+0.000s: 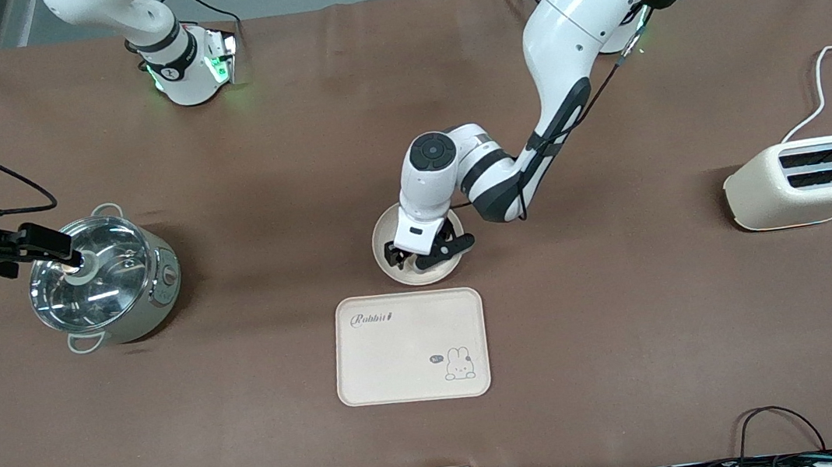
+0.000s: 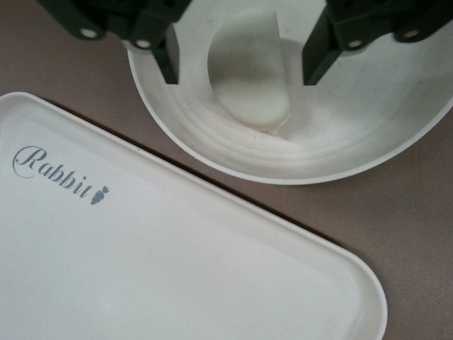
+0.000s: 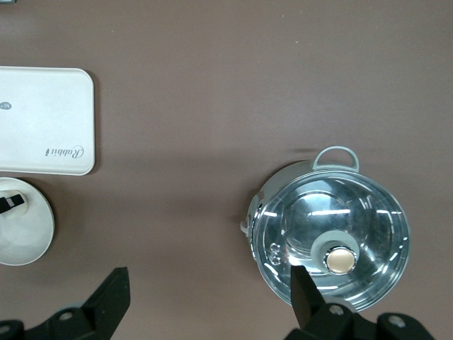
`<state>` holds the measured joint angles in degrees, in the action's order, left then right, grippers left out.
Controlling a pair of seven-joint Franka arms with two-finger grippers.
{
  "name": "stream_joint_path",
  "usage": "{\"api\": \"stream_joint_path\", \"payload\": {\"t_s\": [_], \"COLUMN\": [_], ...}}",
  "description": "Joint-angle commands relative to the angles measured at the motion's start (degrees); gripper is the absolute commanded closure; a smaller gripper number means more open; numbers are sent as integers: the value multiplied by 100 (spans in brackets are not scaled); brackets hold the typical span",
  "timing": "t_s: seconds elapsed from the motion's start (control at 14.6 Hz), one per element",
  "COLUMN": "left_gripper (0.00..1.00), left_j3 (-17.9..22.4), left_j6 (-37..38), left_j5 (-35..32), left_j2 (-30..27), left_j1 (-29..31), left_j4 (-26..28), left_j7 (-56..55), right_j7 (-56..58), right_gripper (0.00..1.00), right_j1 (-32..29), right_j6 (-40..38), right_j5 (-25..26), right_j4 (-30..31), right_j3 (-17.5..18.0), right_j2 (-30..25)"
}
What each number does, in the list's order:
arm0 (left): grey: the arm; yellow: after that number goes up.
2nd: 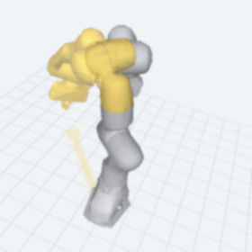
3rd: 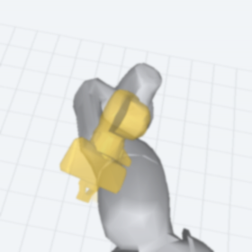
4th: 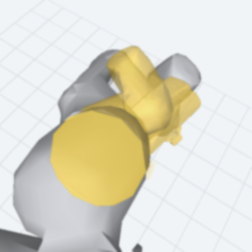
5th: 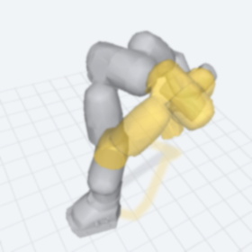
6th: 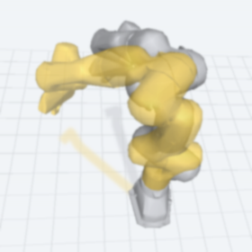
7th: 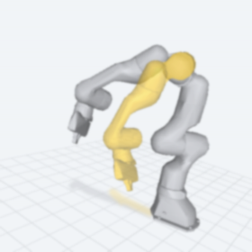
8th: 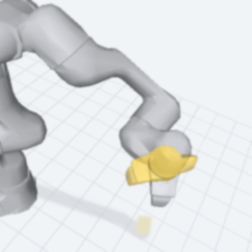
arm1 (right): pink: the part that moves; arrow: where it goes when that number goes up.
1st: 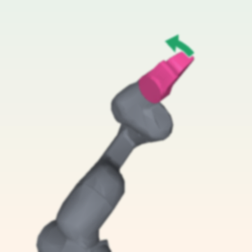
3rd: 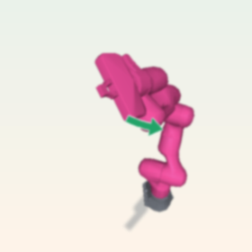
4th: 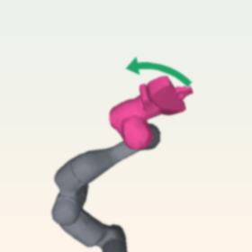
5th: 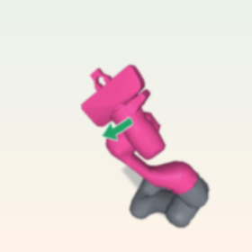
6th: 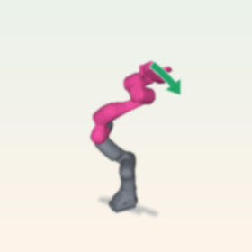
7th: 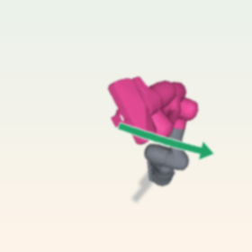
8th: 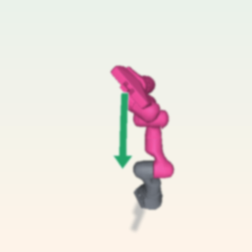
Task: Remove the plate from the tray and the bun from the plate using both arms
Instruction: 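Grasp the bun with the left gripper and lift it from the plate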
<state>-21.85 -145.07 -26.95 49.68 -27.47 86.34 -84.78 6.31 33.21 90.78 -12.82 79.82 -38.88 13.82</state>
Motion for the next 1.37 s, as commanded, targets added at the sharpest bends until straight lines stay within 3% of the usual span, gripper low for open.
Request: {"api": "stream_joint_path", "payload": {"t_s": [0.0, 0.14, 0.27, 0.34, 0.55, 0.68, 0.82, 0.96, 1.16, 1.3], "left_gripper": [55, 78, 93, 99, 100, 100, 100, 100, 99, 99], "left_j3": [137, 216, 251, 251, 173, 103, -90, -371, -872, -900], "left_j6": [-170, -214, -206, -180, 703, 1670, 2253, 2378, 2378, 2361], "left_j5": [-144, -153, -179, -188, -188, 13, 460, 708, 717, 700], "left_j2": [85, 103, 68, 24, -317, -888, -1240, -1574, -1690, -1673], "left_j1": [-119, -223, -224, -224, -102, 249, 967, 1916, 3279, 3860], "left_j4": [-118, -127, -109, -100, -126, -100, -57, 302, 699, 883], "left_j7": [-258, -338, -311, -294, 55, 1264, 2722, 4121, 5284, 5899], "right_j7": [-69, -77, -138, -278, -482, -482, -552, -596, -614, -631], "right_gripper": [0, 0, 0, 0, 0, 0, 0, 0, 0, 0], "right_j1": [-59, -698, -1454, -1649, -2246, -2660, -2714, -2723, -2714, -2714], "right_j6": [-113, -131, -114, -131, -105, -131, -210, -254, -237, -219], "right_j5": [297, 341, 735, 885, 930, 939, 991, 1114, 1124, 1124], "right_j4": [-28, 16, 51, 104, 560, 684, 676, 658, 632, 614], "right_j3": [169, 860, 1826, 2092, 2725, 3086, 3123, 3132, 3114, 3114], "right_j2": [-238, -423, -651, -765, -1249, -1451, -1505, -1505, -1496, -1487]}}
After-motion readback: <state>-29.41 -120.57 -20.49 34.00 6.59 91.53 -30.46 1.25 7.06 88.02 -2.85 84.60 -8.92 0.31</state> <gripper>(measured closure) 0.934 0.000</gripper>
